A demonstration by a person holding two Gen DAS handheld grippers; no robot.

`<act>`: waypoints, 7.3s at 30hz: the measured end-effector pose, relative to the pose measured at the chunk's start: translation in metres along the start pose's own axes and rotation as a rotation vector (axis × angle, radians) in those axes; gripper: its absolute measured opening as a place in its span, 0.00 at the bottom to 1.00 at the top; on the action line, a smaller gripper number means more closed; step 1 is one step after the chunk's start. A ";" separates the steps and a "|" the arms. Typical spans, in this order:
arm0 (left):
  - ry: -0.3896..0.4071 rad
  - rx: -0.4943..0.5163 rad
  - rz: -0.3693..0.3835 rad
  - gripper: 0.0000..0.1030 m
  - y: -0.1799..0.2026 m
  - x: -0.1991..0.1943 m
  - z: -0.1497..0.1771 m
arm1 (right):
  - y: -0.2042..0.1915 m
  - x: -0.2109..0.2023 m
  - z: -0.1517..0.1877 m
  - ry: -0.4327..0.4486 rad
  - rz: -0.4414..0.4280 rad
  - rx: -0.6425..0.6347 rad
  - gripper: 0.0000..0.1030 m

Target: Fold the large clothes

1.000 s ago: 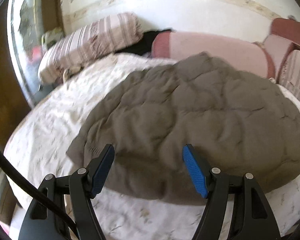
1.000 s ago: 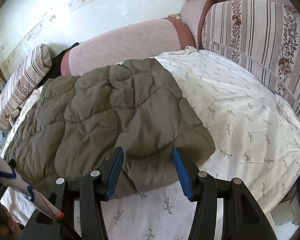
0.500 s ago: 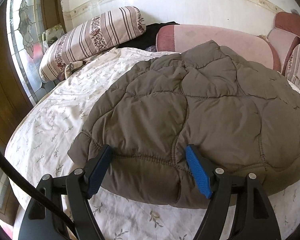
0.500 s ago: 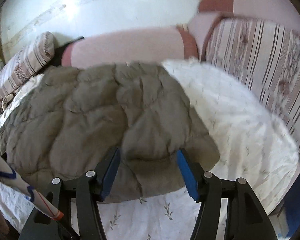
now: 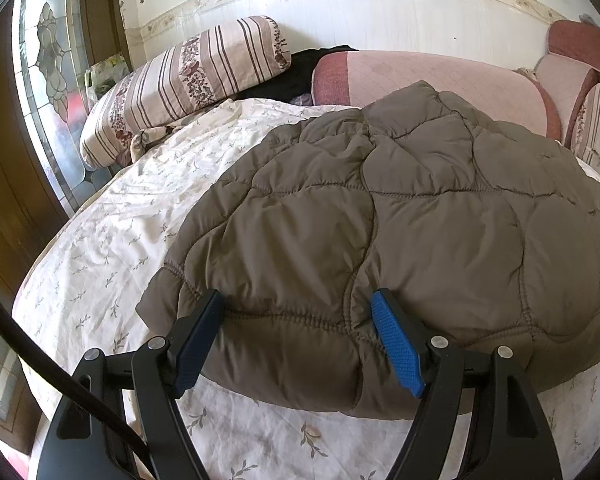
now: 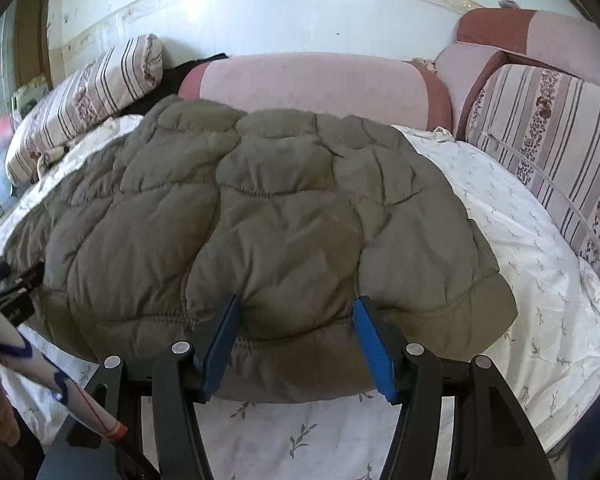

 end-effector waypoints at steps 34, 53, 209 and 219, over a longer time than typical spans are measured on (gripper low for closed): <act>0.107 0.041 0.022 0.74 0.030 -0.031 0.008 | -0.007 -0.018 0.010 0.032 0.083 -0.031 0.61; 0.167 0.045 0.152 0.74 0.023 -0.113 0.051 | -0.010 -0.095 0.047 0.095 0.055 0.025 0.62; 0.070 0.087 0.064 0.97 0.016 -0.101 0.071 | -0.034 -0.102 0.067 0.159 0.115 -0.013 0.80; 0.071 0.090 0.061 0.97 0.015 -0.101 0.071 | -0.034 -0.102 0.067 0.158 0.116 -0.012 0.80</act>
Point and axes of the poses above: each gripper's, at about its wrist camera, not at the fingertips, and x roughly the way its jaws point, y to its right, z to its underside, the point moved 1 cm from there along x, roughly the way its jaws point, and after that the axes turned 10 degrees about -y, right-handed, at the moved point
